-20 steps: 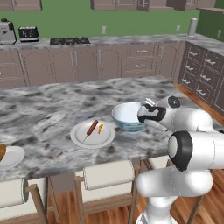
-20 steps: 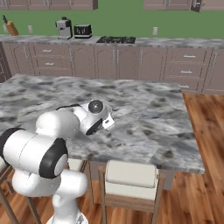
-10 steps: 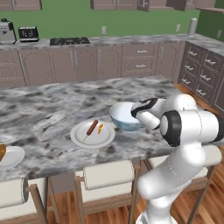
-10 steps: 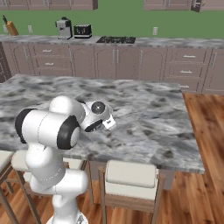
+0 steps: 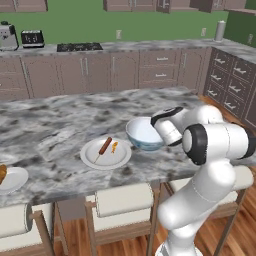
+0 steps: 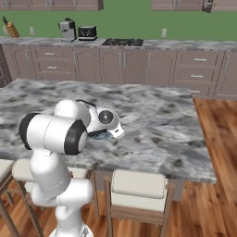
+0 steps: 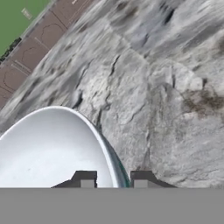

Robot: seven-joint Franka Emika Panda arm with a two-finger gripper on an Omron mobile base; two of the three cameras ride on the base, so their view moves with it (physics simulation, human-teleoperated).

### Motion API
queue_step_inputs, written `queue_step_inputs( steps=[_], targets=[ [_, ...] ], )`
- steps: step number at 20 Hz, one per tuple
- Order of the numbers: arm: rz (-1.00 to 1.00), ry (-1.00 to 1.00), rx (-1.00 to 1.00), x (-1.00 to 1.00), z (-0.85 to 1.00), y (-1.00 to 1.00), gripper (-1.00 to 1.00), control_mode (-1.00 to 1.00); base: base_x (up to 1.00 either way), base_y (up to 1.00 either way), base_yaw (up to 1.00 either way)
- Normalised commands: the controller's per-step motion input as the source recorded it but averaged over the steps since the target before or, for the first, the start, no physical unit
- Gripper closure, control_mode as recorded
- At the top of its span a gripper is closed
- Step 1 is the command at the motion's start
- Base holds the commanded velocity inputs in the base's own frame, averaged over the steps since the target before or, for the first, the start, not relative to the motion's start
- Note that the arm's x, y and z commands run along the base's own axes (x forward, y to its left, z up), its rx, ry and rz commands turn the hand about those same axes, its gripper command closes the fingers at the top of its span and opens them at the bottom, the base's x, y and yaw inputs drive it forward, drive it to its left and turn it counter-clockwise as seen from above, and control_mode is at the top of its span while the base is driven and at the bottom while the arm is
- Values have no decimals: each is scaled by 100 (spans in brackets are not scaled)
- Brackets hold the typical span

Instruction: Take the smaller bowl and place it next to the appetizer plate on the dining counter , and place the larger bowl next to the plate with cooked food.

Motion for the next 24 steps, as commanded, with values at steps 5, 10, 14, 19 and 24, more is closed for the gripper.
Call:
queue_step_inputs(
  steps=[5,10,14,19,24],
  targets=[
    [0,0,0,-11,93,1,-100,-100,0,0,0],
    [0,0,-1,0,100,-4,-100,-100,0,0,0],
    [0,4,0,-44,100,-17,-100,-100,0,0,0],
    [0,4,0,-35,100,-40,-100,-100,0,0,0],
    [-1,5,-2,-2,100,-15,-100,-100,0,0,0]
  ],
)
